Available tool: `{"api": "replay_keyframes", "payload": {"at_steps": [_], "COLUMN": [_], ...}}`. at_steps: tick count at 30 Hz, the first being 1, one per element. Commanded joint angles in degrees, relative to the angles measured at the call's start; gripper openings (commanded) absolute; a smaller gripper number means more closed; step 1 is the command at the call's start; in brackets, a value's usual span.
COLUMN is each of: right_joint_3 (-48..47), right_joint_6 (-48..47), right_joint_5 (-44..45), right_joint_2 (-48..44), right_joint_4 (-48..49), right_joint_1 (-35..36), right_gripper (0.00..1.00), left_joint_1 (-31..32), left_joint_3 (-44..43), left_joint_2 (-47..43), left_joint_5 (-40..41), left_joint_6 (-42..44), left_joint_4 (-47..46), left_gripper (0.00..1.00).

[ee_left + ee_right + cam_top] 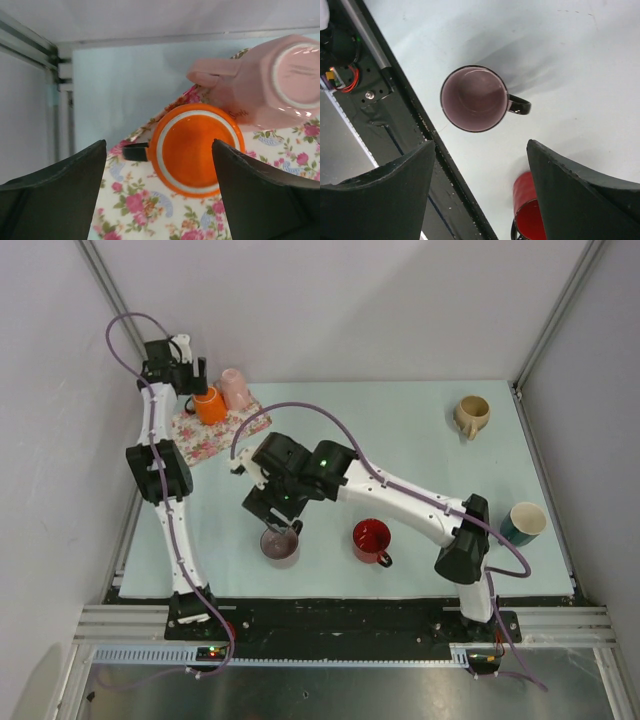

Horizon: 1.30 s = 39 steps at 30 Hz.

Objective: Turn the mug right side up

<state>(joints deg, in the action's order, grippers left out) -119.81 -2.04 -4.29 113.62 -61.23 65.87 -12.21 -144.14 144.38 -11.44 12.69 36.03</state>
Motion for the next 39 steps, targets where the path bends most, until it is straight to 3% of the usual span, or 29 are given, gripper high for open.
{"api": "replay_keyframes", "payload": {"at_steps": [1,9,13,21,27,30,33,36,39], "right_joint_3": [-0.1,-1.6,1.2,8.0,10.3,11.5,13.2,14.5,14.6], "right_joint_6": [2.8,2.3,2.3,2.3,2.3,2.4,2.6,2.7,2.8], "right_joint_5": [1.7,6.7,8.3,9.9,10.4,10.9,10.1,9.5,9.3], "right_joint_2": [-0.2,-0.7,-3.1,-7.7,-9.2,-10.1,-11.1,-11.2,-10.9], "right_joint_4": [-1.3,-6.9,-6.6,-3.3,-2.5,-2.2,-1.3,-0.7,-0.9], "right_joint_1": [-1.9,-3.2,-3.5,-4.1,-4.3,-4.4,-4.4,-4.4,-4.3], "right_gripper": [0.79,0.78,0.77,0.77,0.77,0.77,0.77,0.77,0.77], "left_joint_1": [1.4,2.3,2.7,3.6,3.5,3.5,3.3,2.2,1.0], "left_joint_3": [-2.2,5.9,10.5,24.4,28.8,33.3,35.5,35.1,30.9], "left_joint_2": [2.8,-1.0,-4.1,-13.7,-19.5,-23.7,-27.7,-30.9,-30.6], "left_joint_5": [3.4,6.5,4.3,0.9,-3.0,-4.6,-6.5,-10.3,-8.3], "left_joint_6": [-8.5,-9.1,-10.2,-8.3,-8.7,-8.0,-5.2,-0.4,3.9], "left_joint_4": [-4.1,-3.0,-2.0,-1.9,-1.8,-1.8,-1.8,-1.7,-1.7], "left_gripper": [0.89,0.8,0.72,0.67,0.66,0.68,0.79,0.93,0.97]}}
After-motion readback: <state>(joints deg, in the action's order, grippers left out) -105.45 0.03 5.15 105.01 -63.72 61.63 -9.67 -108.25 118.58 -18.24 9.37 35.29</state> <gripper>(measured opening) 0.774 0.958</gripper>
